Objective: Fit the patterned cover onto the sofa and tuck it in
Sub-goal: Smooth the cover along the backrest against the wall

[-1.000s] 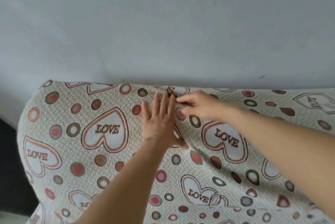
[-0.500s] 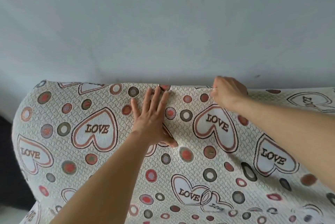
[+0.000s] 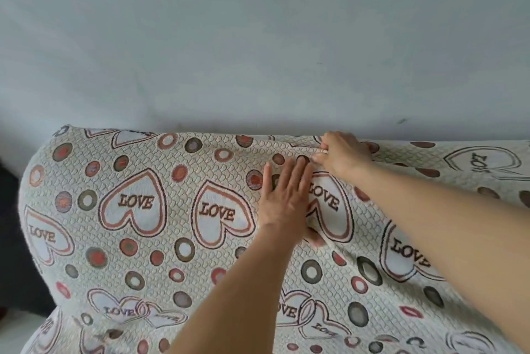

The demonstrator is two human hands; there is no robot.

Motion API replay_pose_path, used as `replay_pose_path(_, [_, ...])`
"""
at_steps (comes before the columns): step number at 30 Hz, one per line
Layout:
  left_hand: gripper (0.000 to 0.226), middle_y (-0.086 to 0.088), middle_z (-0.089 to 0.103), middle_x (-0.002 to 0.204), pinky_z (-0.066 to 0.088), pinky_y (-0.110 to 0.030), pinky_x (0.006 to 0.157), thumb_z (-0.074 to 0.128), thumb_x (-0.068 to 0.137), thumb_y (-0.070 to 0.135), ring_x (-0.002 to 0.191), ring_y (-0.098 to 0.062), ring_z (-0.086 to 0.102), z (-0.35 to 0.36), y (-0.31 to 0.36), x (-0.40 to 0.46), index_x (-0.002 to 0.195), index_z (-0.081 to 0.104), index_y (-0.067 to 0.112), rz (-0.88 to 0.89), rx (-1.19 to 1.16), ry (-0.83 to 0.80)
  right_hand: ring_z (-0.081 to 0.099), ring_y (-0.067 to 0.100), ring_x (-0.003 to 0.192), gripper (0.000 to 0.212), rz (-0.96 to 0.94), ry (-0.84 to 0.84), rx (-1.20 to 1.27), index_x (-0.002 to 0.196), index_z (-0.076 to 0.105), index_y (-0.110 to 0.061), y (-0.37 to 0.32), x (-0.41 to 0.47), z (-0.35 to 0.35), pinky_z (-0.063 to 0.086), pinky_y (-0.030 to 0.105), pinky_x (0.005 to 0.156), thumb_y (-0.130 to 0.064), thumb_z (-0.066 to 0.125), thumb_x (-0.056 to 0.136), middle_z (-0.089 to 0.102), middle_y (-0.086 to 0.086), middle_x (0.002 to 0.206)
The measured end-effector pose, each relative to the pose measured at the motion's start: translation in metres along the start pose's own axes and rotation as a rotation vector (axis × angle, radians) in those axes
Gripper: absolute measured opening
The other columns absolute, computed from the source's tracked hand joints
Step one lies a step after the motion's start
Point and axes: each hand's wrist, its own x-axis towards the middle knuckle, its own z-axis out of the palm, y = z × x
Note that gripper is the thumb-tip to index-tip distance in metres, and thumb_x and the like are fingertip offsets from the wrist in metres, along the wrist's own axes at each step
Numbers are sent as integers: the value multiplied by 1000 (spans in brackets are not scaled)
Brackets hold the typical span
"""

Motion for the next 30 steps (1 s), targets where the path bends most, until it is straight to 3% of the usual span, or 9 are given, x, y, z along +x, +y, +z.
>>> replay_pose_path(5, [147,4,-22,158,-21,-48,112,68,50,81,144,-16,-23,-11,3,0,148,-23,21,-3,0,-19,53,29,111,46,-102,1,-107,116,52,-11,10,-20,-4,44,44,88,-49,58,89,58,7,116])
replay_pose_path(8, [145,5,-19,159,-16,-48,115,70,51,78,145,-16,-19,-15,4,1,149,-21,22,-9,6,-21,57,27,103,33,-148,21,-142,102,52,-15,24,-34,-11,40,43,90,-46,54,91,60,3,106])
replay_pose_path(12, [144,4,-14,160,-10,-49,117,72,51,76,147,-18,-14,-16,4,2,151,-17,21,4,-4,-28,60,22,91,38,-94,-66,-223,97,57,-18,56,-47,-39,39,37,83,-53,59,83,61,-4,92])
replay_pose_path(14, [144,4,-14,160,-9,-49,118,71,51,77,147,-18,-14,-15,2,3,151,-17,21,10,-2,-18,61,23,89,23,-36,-137,-214,87,61,-16,70,-52,-50,40,38,86,-39,64,82,62,-5,86])
replay_pose_path(16, [144,4,-14,160,-8,-50,118,70,51,78,147,-18,-14,-12,1,4,151,-17,21,19,-8,1,63,25,90,14,19,-153,-209,93,67,-13,80,-56,-54,46,38,86,-23,63,84,68,0,93])
replay_pose_path(19, [146,4,-17,160,-14,-49,116,67,50,82,146,-17,-17,-7,-2,4,150,-19,21,50,-12,39,63,24,90,18,13,6,-273,104,64,-10,87,-47,-49,51,36,77,-14,59,87,66,5,100])
replay_pose_path(21, [148,3,-19,159,-16,-50,115,66,47,84,145,-18,-19,-3,-6,5,149,-21,20,86,-32,41,61,25,91,16,32,95,-298,104,60,-10,86,-33,-48,45,32,70,-12,58,89,61,5,101])
replay_pose_path(27, [145,2,-18,159,-11,-54,116,47,46,96,145,-20,-22,1,-13,13,151,-16,19,157,-79,48,60,35,87,25,127,133,-228,113,50,-10,83,-28,-27,49,40,71,-11,59,90,48,14,112])
replay_pose_path(30, [135,2,-15,160,-8,-54,117,40,54,95,146,-20,-18,1,-12,14,152,-12,19,145,-91,69,60,34,83,31,128,183,-167,115,43,-5,79,-44,-27,45,36,60,-18,59,91,46,16,111])
